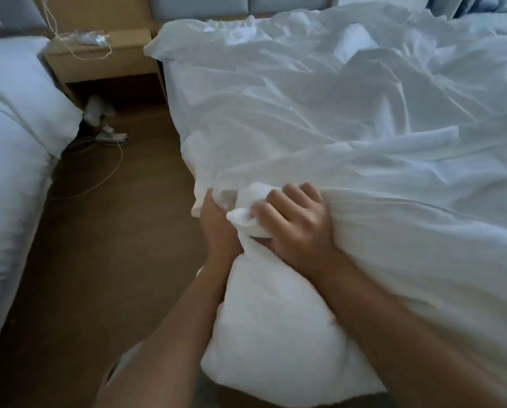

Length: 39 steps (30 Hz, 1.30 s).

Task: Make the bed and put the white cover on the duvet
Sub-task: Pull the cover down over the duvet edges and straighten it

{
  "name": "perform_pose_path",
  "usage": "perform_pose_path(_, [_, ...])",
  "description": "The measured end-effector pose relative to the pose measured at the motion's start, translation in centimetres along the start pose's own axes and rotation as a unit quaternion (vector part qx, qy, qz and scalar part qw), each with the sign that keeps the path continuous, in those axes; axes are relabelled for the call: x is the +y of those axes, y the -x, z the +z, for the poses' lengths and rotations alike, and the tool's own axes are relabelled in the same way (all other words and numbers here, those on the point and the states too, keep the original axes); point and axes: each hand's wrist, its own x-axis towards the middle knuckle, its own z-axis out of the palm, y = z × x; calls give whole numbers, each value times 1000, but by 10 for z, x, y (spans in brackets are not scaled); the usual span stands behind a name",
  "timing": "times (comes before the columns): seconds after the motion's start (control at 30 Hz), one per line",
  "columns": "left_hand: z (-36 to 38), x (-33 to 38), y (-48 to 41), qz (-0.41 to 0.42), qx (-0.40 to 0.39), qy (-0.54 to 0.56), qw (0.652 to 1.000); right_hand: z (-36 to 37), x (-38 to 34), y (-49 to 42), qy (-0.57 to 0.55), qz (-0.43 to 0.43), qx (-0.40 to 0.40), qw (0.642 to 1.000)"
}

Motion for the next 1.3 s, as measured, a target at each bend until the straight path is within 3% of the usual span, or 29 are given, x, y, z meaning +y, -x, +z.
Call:
perform_pose_path(0.03, [2, -5, 2, -14, 16, 27, 999, 2, -3, 14, -46, 24, -94, 994])
perform_pose_path(0.1, [3, -9, 1, -13, 36, 24, 999, 0, 8, 16, -111, 97, -206, 968])
perform_pose_path(0.2, [3, -8, -1, -7, 20, 11, 1000, -24, 19, -9, -223, 242, -342, 880])
perform_pose_path(0.27, [3, -8, -4, -12, 15, 21, 1000, -32, 13, -17, -194, 265, -414, 849])
perform_pose_path(0.37, [-3, -12, -9, -22, -22, -4, 1000, -34, 0, -31, -46, 196, -493, 846])
perform_pose_path(0.43, [-14, -11, -17, -76, -93, 78, 990, -31, -11, -31, 12, 204, -483, 851])
perform_pose_path(0.53, [-31, -11, -33, -172, -213, 233, 933, -26, -18, -20, 46, 222, -409, 884])
perform_pose_path(0.7, [-42, 3, -37, -181, -238, 206, 932, -12, -9, -12, 2, 365, -294, 883])
perform_pose_path(0.87, [-50, 27, -39, -181, -279, 177, 926, -12, -8, -32, -12, 428, -143, 892])
perform_pose_path(0.97, [-56, 42, -37, -168, -327, 243, 897, -18, -16, -48, 2, 419, -156, 894])
perform_pose_path(1.1, [-67, 45, -33, -180, -408, 362, 818, -11, -17, -52, 6, 434, -192, 880])
perform_pose_path(1.3, [-75, 21, -43, -206, -390, 441, 782, 1, -19, -43, 7, 441, -220, 870])
